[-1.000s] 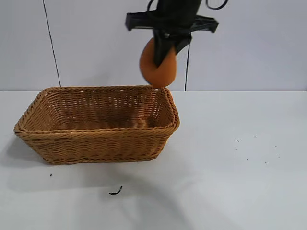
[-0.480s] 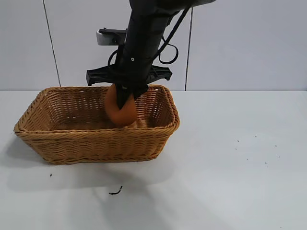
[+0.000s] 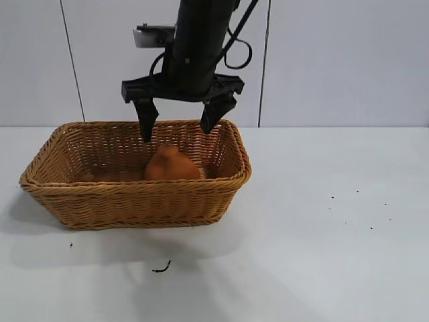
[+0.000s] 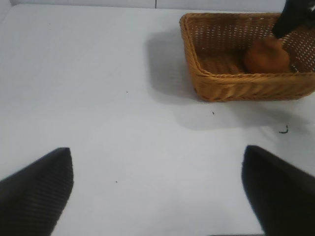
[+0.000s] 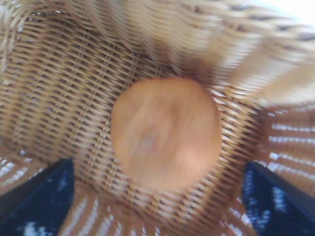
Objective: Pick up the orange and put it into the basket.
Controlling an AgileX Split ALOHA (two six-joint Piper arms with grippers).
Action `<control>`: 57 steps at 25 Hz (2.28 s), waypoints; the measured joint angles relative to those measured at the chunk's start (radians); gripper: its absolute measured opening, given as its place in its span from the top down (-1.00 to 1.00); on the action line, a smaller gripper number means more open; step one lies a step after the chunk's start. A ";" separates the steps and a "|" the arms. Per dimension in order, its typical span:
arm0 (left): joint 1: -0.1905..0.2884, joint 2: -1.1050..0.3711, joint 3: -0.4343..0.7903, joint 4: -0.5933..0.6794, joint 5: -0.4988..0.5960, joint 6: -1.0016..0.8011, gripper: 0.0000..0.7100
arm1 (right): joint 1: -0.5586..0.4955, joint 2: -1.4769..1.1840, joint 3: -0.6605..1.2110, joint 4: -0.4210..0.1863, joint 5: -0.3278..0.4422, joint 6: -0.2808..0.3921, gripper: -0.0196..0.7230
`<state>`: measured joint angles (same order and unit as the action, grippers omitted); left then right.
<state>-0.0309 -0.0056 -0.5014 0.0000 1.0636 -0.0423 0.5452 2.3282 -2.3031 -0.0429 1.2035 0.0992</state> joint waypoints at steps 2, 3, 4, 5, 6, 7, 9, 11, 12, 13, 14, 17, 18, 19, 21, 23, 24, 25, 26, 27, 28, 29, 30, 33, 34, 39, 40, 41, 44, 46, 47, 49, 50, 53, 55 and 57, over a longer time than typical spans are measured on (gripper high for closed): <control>0.000 0.000 0.000 0.000 0.000 0.000 -0.88 | -0.037 0.000 -0.002 -0.031 0.007 0.000 -0.86; 0.000 0.000 0.000 0.000 0.000 0.000 -0.88 | -0.067 0.000 -0.002 -0.043 0.011 0.000 -0.86; 0.000 0.000 0.000 0.000 0.000 0.000 -0.88 | -0.091 0.000 -0.002 -0.049 0.012 0.000 -0.86; 0.000 0.000 0.000 0.000 0.000 0.000 -0.88 | -0.123 0.000 -0.002 -0.052 0.012 0.000 -0.86; 0.000 0.000 0.000 0.000 0.000 0.000 -0.88 | -0.156 0.000 -0.002 -0.055 0.012 0.000 -0.86; 0.000 0.000 0.000 0.000 0.000 0.000 -0.88 | -0.189 0.000 -0.002 -0.057 0.012 0.000 -0.86; 0.000 0.000 0.000 0.000 0.000 0.000 -0.88 | -0.252 0.000 -0.002 -0.059 0.012 0.000 -0.86; 0.000 0.000 0.000 0.000 0.000 0.000 -0.88 | -0.312 0.000 -0.002 -0.059 0.012 0.000 -0.86; 0.000 0.000 0.000 0.000 0.000 0.000 -0.88 | -0.338 0.000 -0.002 -0.059 0.012 0.000 -0.86; 0.000 0.000 0.000 0.000 0.000 0.000 -0.88 | -0.368 0.000 -0.002 -0.056 0.012 0.000 -0.86; 0.000 0.000 0.000 0.000 0.000 0.000 -0.88 | -0.396 0.000 -0.002 -0.049 0.012 0.000 -0.86; 0.000 0.000 0.000 0.000 0.000 0.000 -0.88 | -0.463 0.000 -0.002 -0.018 0.013 0.000 -0.86; 0.000 0.000 0.000 0.000 0.000 0.000 -0.88 | -0.480 0.000 -0.002 -0.006 0.015 0.000 -0.86; 0.000 0.000 0.000 0.000 0.000 0.000 -0.88 | -0.491 0.000 0.003 0.001 0.015 0.000 -0.86; 0.000 0.000 0.000 0.000 0.000 0.000 -0.88 | -0.500 0.000 0.012 0.006 0.015 0.000 -0.86; 0.000 0.000 0.000 0.000 0.000 0.000 -0.88 | -0.506 -0.008 0.041 0.011 0.014 -0.006 -0.86; 0.000 0.000 0.000 0.000 0.000 0.000 -0.88 | -0.506 -0.013 0.068 0.013 0.014 -0.014 -0.86; 0.000 0.000 0.000 0.000 0.000 0.000 -0.88 | -0.506 -0.023 0.102 0.013 0.014 -0.024 -0.86; 0.000 0.000 0.000 0.000 0.000 0.000 -0.88 | -0.506 -0.038 0.140 0.014 0.013 -0.032 -0.86; 0.000 0.000 0.000 0.000 0.000 0.000 -0.88 | -0.506 -0.054 0.182 0.017 0.013 -0.036 -0.86; 0.000 0.000 0.000 0.000 0.000 0.000 -0.88 | -0.506 -0.079 0.228 0.018 0.013 -0.039 -0.86; 0.000 0.000 0.000 0.000 0.000 0.000 -0.88 | -0.506 -0.108 0.275 0.018 0.013 -0.042 -0.86; 0.000 0.000 0.000 0.000 0.000 0.000 -0.88 | -0.506 -0.136 0.316 0.019 0.013 -0.042 -0.86; 0.000 0.000 0.000 0.000 0.000 0.000 -0.88 | -0.506 -0.284 0.508 0.030 0.012 -0.057 -0.86; 0.000 0.000 0.000 0.000 0.000 0.000 -0.88 | -0.506 -0.339 0.565 0.036 0.012 -0.062 -0.86; 0.000 0.000 0.000 0.000 0.000 0.000 -0.88 | -0.506 -0.599 0.843 0.043 0.012 -0.075 -0.86; 0.000 0.000 0.000 0.000 0.000 0.000 -0.88 | -0.506 -0.648 0.897 0.043 0.012 -0.075 -0.86; 0.000 0.000 0.000 0.000 0.000 0.000 -0.88 | -0.506 -0.706 0.949 0.043 0.012 -0.075 -0.86; 0.000 0.000 0.000 0.000 0.000 0.000 -0.88 | -0.506 -0.870 1.088 0.051 0.012 -0.076 -0.86; 0.000 0.000 0.000 0.000 0.000 0.000 -0.88 | -0.506 -0.984 1.179 0.053 0.013 -0.076 -0.86; 0.000 0.000 0.000 0.000 0.000 0.000 -0.88 | -0.506 -1.029 1.216 0.055 0.013 -0.076 -0.86; 0.000 0.000 0.000 0.000 0.000 0.000 -0.88 | -0.506 -1.125 1.296 0.056 0.013 -0.078 -0.86; 0.000 0.000 0.000 0.000 0.000 0.000 -0.88 | -0.506 -1.174 1.339 0.056 0.013 -0.079 -0.86; 0.000 0.000 0.000 0.000 0.000 0.000 -0.88 | -0.506 -1.319 1.464 0.056 -0.016 -0.079 -0.86; 0.000 0.000 0.000 0.000 0.000 0.000 -0.88 | -0.506 -1.426 1.559 0.056 -0.068 -0.080 -0.86; 0.000 0.000 0.000 0.000 0.000 0.000 -0.88 | -0.506 -1.524 1.648 0.056 -0.123 -0.099 -0.86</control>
<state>-0.0309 -0.0056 -0.5014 0.0000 1.0636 -0.0423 0.0396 0.8042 -0.6552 0.0129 1.0801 0.0000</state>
